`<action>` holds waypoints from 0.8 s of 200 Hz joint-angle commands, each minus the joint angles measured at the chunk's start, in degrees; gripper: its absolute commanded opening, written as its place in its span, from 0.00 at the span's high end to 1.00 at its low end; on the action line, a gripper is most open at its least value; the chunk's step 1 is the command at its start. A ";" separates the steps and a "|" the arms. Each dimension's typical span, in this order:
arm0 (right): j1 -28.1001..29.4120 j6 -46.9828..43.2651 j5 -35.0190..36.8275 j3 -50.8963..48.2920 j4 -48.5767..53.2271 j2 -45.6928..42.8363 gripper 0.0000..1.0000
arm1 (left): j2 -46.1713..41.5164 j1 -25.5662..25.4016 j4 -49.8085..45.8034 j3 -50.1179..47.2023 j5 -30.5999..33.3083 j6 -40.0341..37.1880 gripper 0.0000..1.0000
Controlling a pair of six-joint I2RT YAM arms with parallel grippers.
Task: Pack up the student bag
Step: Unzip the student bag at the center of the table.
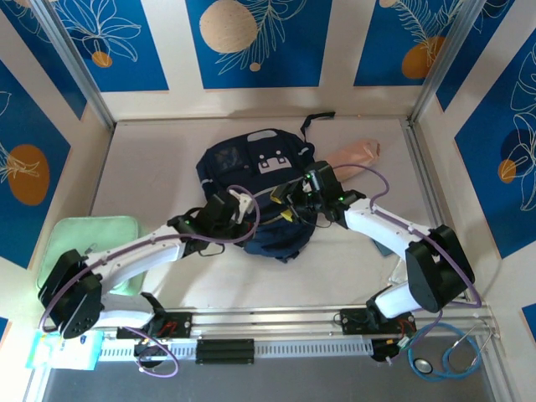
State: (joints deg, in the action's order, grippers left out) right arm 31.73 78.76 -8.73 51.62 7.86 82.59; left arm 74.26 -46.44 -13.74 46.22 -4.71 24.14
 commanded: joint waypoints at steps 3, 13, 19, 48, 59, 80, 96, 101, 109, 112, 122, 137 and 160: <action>0.79 1.69 4.82 3.21 4.70 0.85 0.55 | 0.91 -0.78 3.63 3.13 -2.59 -2.58 1.00; 0.79 1.80 5.18 3.23 4.34 1.13 0.60 | 1.02 -0.77 3.36 3.18 -2.37 -2.99 1.00; 0.67 1.64 5.20 3.38 3.92 1.30 0.65 | 0.98 -0.80 3.12 3.03 -2.11 -3.20 1.00; -0.43 -1.02 4.73 4.31 4.47 1.09 0.85 | 0.46 0.52 -0.07 1.74 -0.73 -2.26 1.00; -0.93 -2.18 4.97 4.29 5.35 0.15 0.87 | -0.30 1.75 -1.84 0.83 -0.38 -1.67 1.00; -2.31 -4.17 5.13 4.00 6.81 -2.55 0.90 | -3.44 4.37 -3.29 -2.50 0.49 -1.47 1.00; -3.30 -5.24 4.63 3.71 7.69 -4.09 0.91 | -5.97 6.81 -4.10 -4.54 0.08 -1.47 1.00; -3.65 -5.65 4.12 3.81 7.86 -4.35 0.91 | -6.64 7.50 -4.32 -5.07 -0.11 -1.59 1.00; -4.26 -6.11 2.90 4.02 7.96 -4.36 0.91 | -7.55 8.49 -4.88 -5.73 -0.38 -1.72 1.00; -4.44 -6.15 2.44 4.06 7.94 -4.32 0.91 | -7.86 8.82 -5.06 -6.01 -0.39 -1.73 1.00; -4.89 -6.37 1.30 4.11 7.56 -4.13 0.92 | -8.50 10.04 -5.63 -6.52 -0.39 -1.64 1.00; -5.02 -6.75 0.32 4.45 7.20 -3.85 0.92 | -8.57 11.93 -6.29 -6.47 -0.27 -1.89 1.00; -5.01 -7.28 -1.37 5.16 6.70 -3.00 0.93 | -7.03 15.48 -7.66 -4.88 1.63 -2.85 1.00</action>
State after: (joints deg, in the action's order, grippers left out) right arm 28.23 74.11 -9.67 54.35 13.67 80.05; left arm 66.92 -35.18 -15.73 40.69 -6.63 22.33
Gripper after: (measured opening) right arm 0.106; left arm 0.048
